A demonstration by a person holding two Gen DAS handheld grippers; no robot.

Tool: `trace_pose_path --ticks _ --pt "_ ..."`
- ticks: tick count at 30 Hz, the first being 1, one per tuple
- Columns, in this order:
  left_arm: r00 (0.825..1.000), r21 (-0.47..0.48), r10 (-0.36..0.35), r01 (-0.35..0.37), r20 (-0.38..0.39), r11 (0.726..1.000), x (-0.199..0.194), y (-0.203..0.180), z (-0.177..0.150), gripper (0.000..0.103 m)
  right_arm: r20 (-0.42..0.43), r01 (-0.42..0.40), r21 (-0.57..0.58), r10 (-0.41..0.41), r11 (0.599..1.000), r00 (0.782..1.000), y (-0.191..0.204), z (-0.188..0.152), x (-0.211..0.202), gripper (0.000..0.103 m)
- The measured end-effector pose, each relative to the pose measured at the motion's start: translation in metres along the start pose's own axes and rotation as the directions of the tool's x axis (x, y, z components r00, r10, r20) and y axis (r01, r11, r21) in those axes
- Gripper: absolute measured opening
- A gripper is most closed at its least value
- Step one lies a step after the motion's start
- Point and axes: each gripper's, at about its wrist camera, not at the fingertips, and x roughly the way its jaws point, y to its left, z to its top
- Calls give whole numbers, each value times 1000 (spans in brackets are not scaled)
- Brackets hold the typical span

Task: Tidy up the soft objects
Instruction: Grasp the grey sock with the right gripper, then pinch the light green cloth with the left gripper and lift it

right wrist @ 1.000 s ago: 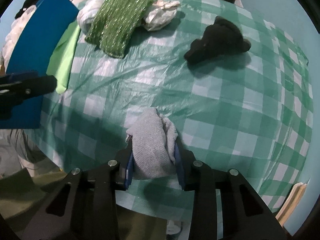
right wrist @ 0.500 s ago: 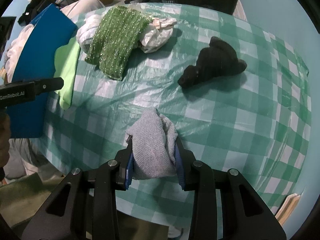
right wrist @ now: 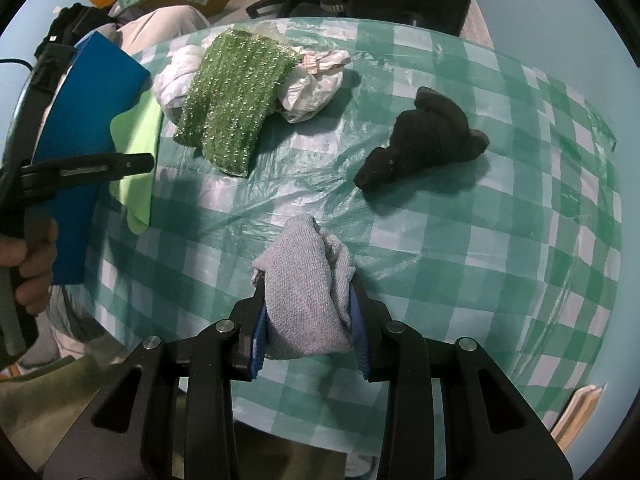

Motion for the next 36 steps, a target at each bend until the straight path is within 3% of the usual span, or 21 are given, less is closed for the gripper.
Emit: trace_pose_path --ticks 6,9,11,13,24,36 --pt "1000 -33 -27 27 8 999 5 8 -4 73 6 7 32 -7 999 1000 -8 -4 -7 34" --pt "999 0 -29 29 34 1000 1 9 -7 46 8 11 38 -11 999 1000 -8 -5 -7 34" --pt "999 18 -33 32 36 999 -2 7 -9 19 10 13 41 -13 999 1000 -8 -5 -6 34" --pt "999 20 -40 39 32 999 -2 11 -10 9 13 13 43 -13 999 1000 -7 -5 -7 34" --pt "996 66 -81 78 47 995 -20 22 -50 4 39 12 34 -13 999 999 0 -1 -11 34" --pt "989 152 -62 41 138 988 -63 22 -89 4 86 20 19 -22 1000 996 13 9 -31 34"
